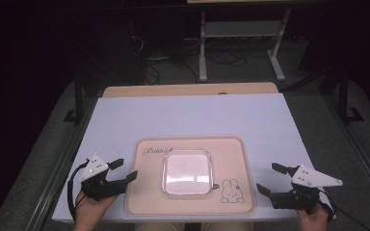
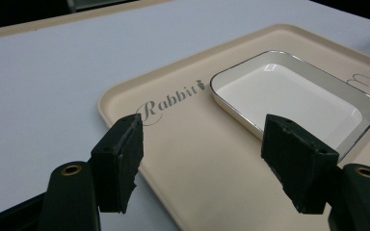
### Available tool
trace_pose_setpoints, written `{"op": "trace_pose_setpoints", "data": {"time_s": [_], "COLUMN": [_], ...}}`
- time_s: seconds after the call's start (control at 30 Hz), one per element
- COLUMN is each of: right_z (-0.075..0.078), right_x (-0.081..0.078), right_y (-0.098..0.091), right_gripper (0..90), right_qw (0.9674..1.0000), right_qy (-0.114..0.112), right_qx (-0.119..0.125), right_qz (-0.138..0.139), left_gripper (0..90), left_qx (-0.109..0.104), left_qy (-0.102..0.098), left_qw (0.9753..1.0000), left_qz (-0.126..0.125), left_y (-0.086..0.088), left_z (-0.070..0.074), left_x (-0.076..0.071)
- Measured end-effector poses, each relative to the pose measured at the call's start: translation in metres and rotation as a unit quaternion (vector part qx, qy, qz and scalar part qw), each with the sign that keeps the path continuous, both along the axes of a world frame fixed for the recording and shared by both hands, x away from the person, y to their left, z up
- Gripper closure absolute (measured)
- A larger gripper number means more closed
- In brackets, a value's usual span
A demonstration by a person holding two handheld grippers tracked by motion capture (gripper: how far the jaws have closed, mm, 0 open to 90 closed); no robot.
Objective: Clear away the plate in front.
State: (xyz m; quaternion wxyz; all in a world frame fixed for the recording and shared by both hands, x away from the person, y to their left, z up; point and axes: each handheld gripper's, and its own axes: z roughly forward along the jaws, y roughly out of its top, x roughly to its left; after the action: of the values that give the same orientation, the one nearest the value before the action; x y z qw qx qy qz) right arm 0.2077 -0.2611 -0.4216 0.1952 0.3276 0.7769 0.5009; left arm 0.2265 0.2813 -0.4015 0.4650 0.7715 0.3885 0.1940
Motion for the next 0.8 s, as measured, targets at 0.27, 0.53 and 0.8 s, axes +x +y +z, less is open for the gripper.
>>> {"op": "trace_pose_setpoints", "data": {"time_s": [0.27,0.53,0.8], "right_z": [0.000,-0.001,-0.003], "right_x": [0.000,0.000,0.001], "right_y": [-0.003,-0.004,-0.001], "right_gripper": [12.9,12.9,12.9], "right_qw": [1.0000,0.9999,0.9999], "right_qy": [0.001,0.004,0.009], "right_qx": [0.001,0.000,-0.003], "right_qz": [-0.005,-0.010,-0.009], "left_gripper": [26.9,25.8,25.7], "left_qx": [0.002,0.013,0.010], "left_qy": [-0.008,-0.011,0.003], "left_qw": [1.0000,0.9999,0.9999], "left_qz": [0.003,-0.001,-0.013], "left_y": [0.012,0.018,0.012], "left_z": [-0.005,-0.014,-0.020], "left_x": [-0.010,-0.019,-0.019]}}
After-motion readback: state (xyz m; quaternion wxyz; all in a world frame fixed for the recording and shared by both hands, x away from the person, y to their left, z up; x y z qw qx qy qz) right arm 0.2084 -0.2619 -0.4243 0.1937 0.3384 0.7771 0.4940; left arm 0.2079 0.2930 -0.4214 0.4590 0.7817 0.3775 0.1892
